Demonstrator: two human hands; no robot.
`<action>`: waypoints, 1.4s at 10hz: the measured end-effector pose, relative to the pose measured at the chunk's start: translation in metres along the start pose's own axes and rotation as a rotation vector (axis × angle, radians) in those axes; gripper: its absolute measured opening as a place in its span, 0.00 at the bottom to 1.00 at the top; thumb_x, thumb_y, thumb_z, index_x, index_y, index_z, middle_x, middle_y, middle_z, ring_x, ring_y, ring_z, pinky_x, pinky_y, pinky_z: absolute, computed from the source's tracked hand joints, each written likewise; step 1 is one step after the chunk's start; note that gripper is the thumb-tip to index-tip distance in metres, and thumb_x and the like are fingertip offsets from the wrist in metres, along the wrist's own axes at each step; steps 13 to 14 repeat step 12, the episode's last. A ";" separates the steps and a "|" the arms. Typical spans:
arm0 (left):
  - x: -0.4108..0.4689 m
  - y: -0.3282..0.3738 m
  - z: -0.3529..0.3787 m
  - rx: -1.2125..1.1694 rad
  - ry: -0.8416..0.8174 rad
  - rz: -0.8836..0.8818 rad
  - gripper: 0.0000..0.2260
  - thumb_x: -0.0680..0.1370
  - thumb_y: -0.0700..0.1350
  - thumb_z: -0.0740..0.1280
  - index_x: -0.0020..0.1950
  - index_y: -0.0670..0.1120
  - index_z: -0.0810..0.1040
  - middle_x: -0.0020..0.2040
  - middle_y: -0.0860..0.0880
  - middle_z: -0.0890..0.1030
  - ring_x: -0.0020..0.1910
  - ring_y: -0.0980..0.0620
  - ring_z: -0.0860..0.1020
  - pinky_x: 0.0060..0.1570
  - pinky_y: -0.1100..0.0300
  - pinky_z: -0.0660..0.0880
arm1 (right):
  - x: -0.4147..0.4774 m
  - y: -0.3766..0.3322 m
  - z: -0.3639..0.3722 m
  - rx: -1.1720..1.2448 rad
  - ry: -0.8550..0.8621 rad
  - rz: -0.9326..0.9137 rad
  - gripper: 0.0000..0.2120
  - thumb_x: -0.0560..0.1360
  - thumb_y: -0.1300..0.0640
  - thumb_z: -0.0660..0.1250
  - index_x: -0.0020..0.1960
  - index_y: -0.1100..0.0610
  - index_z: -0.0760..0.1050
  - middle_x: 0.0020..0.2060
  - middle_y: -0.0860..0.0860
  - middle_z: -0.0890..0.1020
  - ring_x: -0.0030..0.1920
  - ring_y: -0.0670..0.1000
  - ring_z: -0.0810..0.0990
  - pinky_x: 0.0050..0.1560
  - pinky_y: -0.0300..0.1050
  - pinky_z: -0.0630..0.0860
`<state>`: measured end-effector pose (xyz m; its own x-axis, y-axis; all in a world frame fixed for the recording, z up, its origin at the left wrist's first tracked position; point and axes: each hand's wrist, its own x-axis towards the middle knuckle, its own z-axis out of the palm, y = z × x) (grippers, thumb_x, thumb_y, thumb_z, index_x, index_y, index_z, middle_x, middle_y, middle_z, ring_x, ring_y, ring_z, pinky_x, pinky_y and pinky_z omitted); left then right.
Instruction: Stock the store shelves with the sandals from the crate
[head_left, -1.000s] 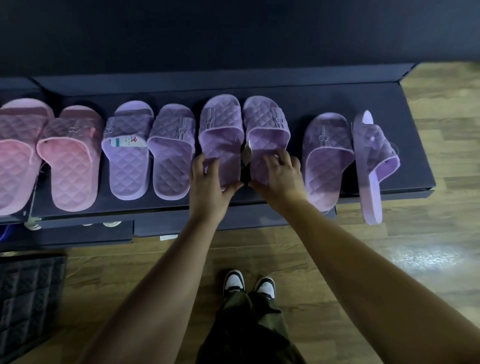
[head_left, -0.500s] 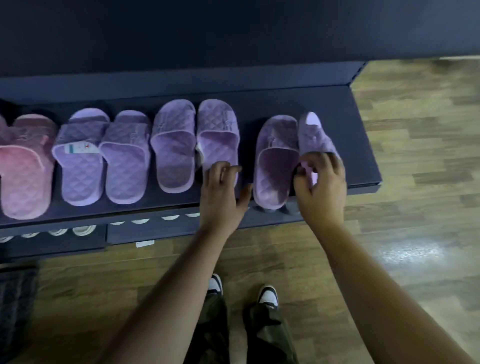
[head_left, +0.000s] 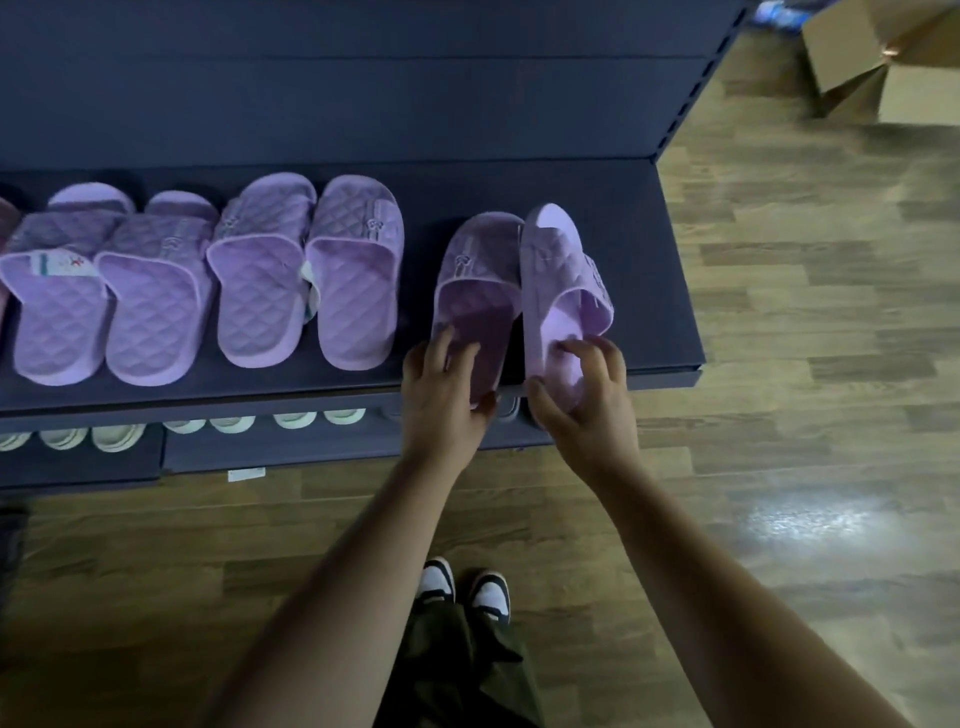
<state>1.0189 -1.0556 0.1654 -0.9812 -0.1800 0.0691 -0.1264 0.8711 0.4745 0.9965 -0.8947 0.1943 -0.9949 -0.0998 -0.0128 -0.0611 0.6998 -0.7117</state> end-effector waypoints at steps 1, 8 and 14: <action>0.003 0.000 0.006 0.036 0.071 0.024 0.23 0.67 0.49 0.75 0.60 0.43 0.77 0.68 0.40 0.71 0.58 0.35 0.72 0.56 0.45 0.73 | 0.013 0.008 -0.004 -0.198 0.105 0.051 0.24 0.69 0.40 0.65 0.62 0.48 0.72 0.66 0.51 0.68 0.57 0.58 0.75 0.45 0.52 0.76; 0.046 -0.010 -0.001 -0.056 0.091 -0.089 0.26 0.66 0.53 0.76 0.61 0.47 0.76 0.66 0.44 0.69 0.61 0.42 0.69 0.54 0.52 0.72 | 0.063 -0.014 0.033 -0.430 -0.079 -0.007 0.28 0.71 0.40 0.67 0.67 0.50 0.67 0.66 0.51 0.66 0.60 0.59 0.69 0.42 0.48 0.70; 0.017 -0.006 -0.051 0.176 -0.013 0.079 0.15 0.75 0.48 0.66 0.58 0.44 0.77 0.52 0.43 0.80 0.51 0.39 0.77 0.47 0.49 0.73 | 0.040 -0.043 -0.009 -0.516 -0.222 -0.113 0.20 0.77 0.51 0.61 0.66 0.56 0.70 0.65 0.56 0.71 0.63 0.61 0.68 0.57 0.54 0.70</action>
